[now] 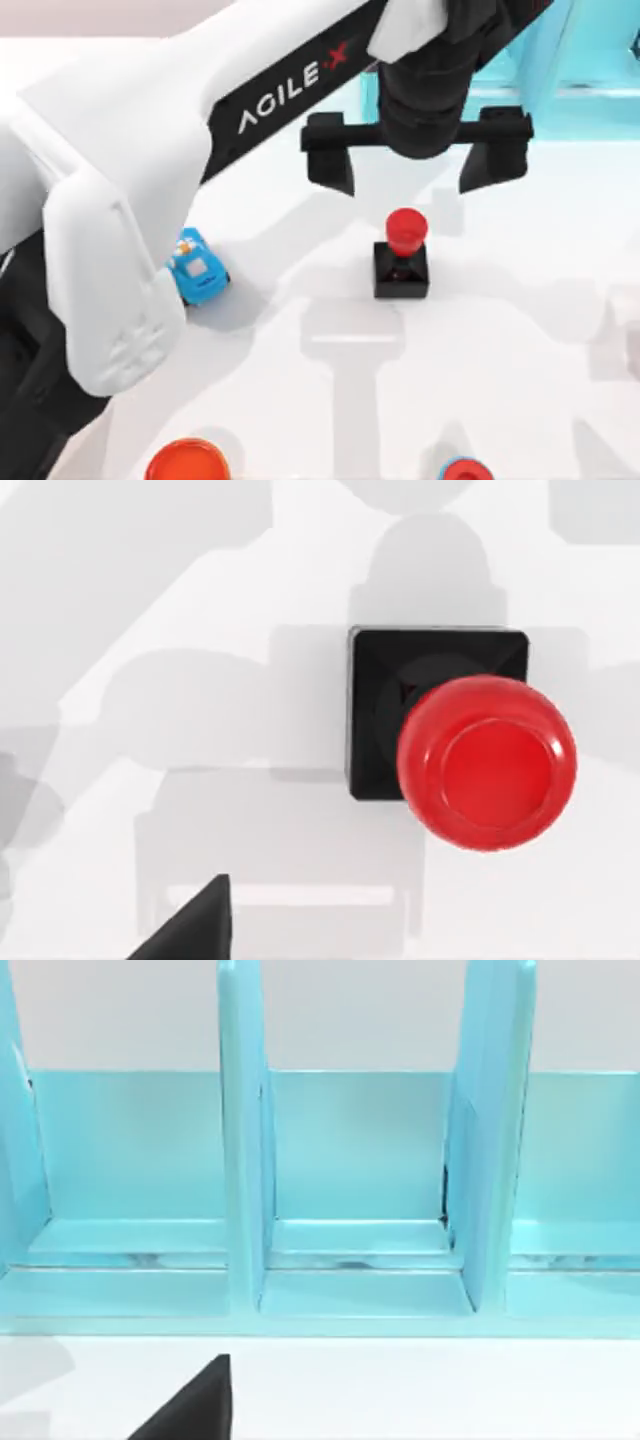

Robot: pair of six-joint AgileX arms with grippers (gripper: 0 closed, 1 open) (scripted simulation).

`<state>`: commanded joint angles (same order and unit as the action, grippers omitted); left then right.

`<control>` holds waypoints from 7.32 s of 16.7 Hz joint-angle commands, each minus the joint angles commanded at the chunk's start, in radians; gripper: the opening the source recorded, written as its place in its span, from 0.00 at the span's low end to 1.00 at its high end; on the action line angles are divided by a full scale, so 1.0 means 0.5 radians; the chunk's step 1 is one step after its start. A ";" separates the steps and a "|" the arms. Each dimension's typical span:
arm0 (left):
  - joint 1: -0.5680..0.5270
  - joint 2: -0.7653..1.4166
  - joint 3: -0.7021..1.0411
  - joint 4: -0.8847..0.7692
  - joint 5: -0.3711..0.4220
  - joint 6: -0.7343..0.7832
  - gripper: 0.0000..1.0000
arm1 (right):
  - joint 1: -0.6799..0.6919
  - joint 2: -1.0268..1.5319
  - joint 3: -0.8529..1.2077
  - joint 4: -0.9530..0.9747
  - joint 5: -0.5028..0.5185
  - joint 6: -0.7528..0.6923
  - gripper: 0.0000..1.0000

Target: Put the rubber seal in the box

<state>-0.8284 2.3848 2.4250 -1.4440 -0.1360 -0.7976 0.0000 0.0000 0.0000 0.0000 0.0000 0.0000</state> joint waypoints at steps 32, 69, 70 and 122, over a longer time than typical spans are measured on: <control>0.029 0.136 -0.610 0.698 0.003 0.055 0.32 | 0.000 0.000 0.000 0.000 0.000 0.000 1.00; 0.065 0.472 0.893 -0.444 0.016 0.109 0.00 | 0.000 0.000 0.000 0.000 0.000 0.000 1.00; 0.111 0.426 0.837 -0.424 0.025 0.157 0.00 | 0.000 0.000 0.000 0.000 0.000 0.000 1.00; 2.294 -1.489 -2.387 0.934 0.429 2.264 0.83 | 0.000 0.000 0.000 0.000 0.000 0.000 1.00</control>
<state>0.3184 1.6402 1.2313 -0.9768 0.0786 0.3343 0.0000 0.0000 0.0000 0.0000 0.0000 0.0000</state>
